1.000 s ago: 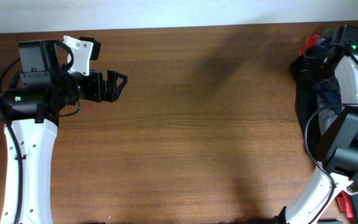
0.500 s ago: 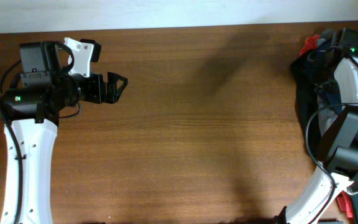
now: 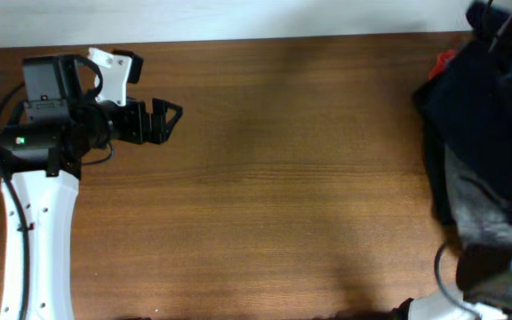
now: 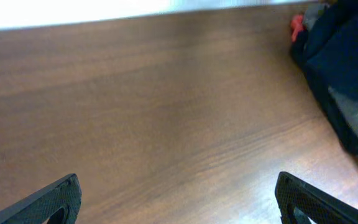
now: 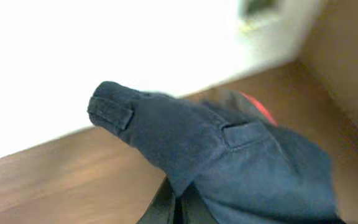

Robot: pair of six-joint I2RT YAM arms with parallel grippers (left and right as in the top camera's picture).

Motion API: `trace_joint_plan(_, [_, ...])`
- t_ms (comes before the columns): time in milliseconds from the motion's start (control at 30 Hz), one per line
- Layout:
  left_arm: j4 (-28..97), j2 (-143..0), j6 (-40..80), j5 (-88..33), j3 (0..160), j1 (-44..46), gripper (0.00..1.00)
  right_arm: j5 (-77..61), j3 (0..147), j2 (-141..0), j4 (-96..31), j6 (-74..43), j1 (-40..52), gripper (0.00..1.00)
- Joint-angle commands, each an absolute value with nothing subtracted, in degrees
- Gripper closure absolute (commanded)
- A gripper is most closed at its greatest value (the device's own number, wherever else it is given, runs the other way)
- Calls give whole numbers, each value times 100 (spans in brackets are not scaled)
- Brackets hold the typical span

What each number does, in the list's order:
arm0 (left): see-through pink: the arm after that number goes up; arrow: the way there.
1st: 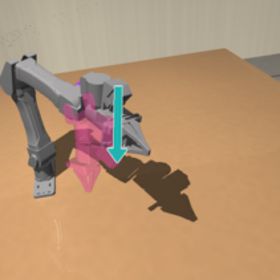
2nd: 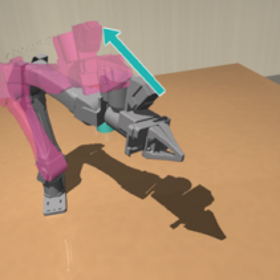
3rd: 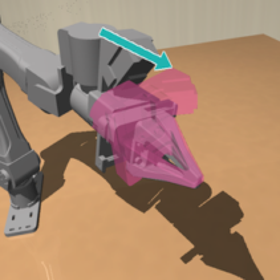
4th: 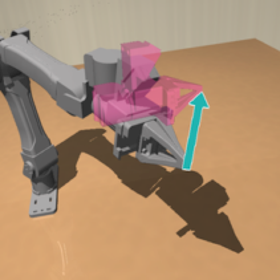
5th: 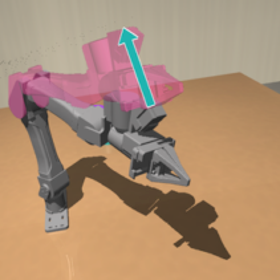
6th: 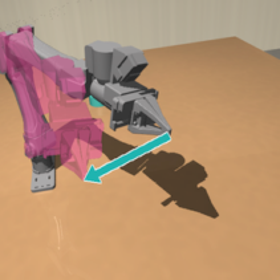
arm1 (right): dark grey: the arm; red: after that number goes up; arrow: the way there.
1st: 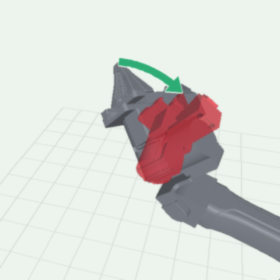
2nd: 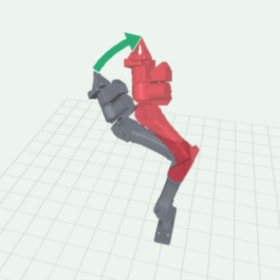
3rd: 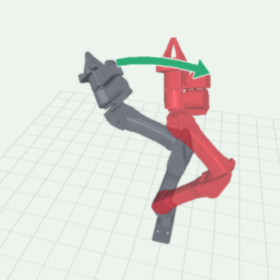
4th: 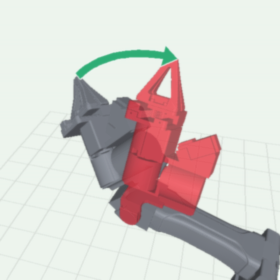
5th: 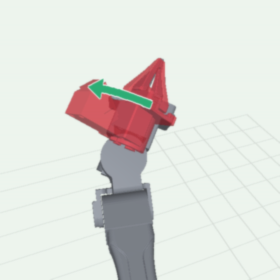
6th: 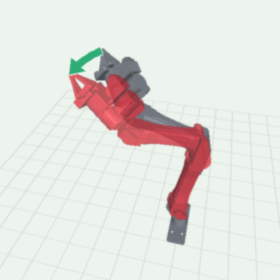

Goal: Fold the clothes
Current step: 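Pull the dark blue shirt left onto the table center with the right gripper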

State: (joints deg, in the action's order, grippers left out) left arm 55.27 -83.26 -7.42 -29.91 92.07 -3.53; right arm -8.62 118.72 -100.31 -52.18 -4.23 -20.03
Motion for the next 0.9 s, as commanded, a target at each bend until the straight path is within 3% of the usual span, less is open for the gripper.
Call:
trace_joint_plan(0, [5516, -8291, -690, -3109, 9791, -537, 1, -2102, 11948, -9966, -5299, -231, -1466, 96])
trace_joint_plan(433, [5629, -8103, -692, -3103, 10844, -1339, 1, -2206, 11891, -10604, -5996, -169, 1782, 96])
trace_joint_plan(867, [5948, -8075, -757, -2567, 10844, -1769, 1, -2803, 11891, -11795, -6117, 1232, 4305, 82])
